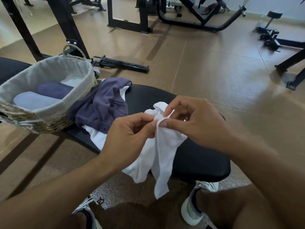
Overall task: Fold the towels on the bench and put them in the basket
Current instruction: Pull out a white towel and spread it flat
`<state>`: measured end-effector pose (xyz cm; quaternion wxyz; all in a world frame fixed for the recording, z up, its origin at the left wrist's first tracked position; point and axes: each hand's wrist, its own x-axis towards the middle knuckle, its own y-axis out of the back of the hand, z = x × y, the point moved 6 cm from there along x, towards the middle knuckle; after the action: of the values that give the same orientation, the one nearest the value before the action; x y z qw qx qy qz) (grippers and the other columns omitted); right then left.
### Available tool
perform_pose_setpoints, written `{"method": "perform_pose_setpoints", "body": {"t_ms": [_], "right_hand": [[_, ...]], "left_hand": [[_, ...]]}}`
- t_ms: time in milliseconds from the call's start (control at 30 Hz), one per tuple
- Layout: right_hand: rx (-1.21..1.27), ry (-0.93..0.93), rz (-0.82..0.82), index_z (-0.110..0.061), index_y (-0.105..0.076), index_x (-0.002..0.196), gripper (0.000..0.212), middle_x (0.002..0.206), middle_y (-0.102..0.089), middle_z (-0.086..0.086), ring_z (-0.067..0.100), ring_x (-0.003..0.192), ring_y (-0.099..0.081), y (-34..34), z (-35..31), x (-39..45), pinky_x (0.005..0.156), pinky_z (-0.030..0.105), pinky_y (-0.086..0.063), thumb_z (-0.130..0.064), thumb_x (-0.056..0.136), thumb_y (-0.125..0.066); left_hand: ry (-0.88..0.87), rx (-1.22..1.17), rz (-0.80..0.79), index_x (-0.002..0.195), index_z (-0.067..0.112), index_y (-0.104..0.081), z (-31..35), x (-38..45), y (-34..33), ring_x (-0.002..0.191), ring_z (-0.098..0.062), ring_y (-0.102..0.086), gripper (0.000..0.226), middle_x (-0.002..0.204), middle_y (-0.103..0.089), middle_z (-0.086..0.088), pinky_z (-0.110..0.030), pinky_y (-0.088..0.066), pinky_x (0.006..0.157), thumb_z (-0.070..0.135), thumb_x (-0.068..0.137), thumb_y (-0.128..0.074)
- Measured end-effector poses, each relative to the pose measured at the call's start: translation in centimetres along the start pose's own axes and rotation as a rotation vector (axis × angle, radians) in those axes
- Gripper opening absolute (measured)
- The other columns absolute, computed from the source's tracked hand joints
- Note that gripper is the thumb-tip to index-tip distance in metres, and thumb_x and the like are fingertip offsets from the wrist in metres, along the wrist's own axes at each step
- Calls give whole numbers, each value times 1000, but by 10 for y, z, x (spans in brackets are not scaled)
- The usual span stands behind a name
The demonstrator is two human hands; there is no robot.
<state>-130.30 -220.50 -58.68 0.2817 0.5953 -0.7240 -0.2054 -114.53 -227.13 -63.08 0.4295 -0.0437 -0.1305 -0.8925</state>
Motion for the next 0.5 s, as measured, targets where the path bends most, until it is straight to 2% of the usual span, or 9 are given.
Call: {"method": "perform_pose_setpoints", "body": {"t_ms": [133,333,500], "right_hand": [[-29,23,-8,-37,-75,85,11,77,-73,-18,3,67,-65,0,0,1,60,11,-46,-45,79,-79],[-77,42,-19,-40,-76,88,12,78,-69,-22,4,66,-59,-2,0,3,60,11,-45,-48,79,-78],[-88,48,-62,-44,-75,89,17,79,-68,-21,4,65,-57,-5,-1,3,58,12,-43,-56,77,-75]], "left_hand": [[11,-30,-8,103,12,-77,1,-2,1,84,-19,-77,19,90,-79,0,-36,-62,80,21,91,-66],[-53,45,42,97,21,-77,7,-3,5,81,-13,-76,15,88,-79,7,-29,-62,76,25,90,-65],[-67,95,11,93,21,-77,11,-5,3,79,-8,-75,12,84,-78,10,-22,-60,72,30,85,-73]]}}
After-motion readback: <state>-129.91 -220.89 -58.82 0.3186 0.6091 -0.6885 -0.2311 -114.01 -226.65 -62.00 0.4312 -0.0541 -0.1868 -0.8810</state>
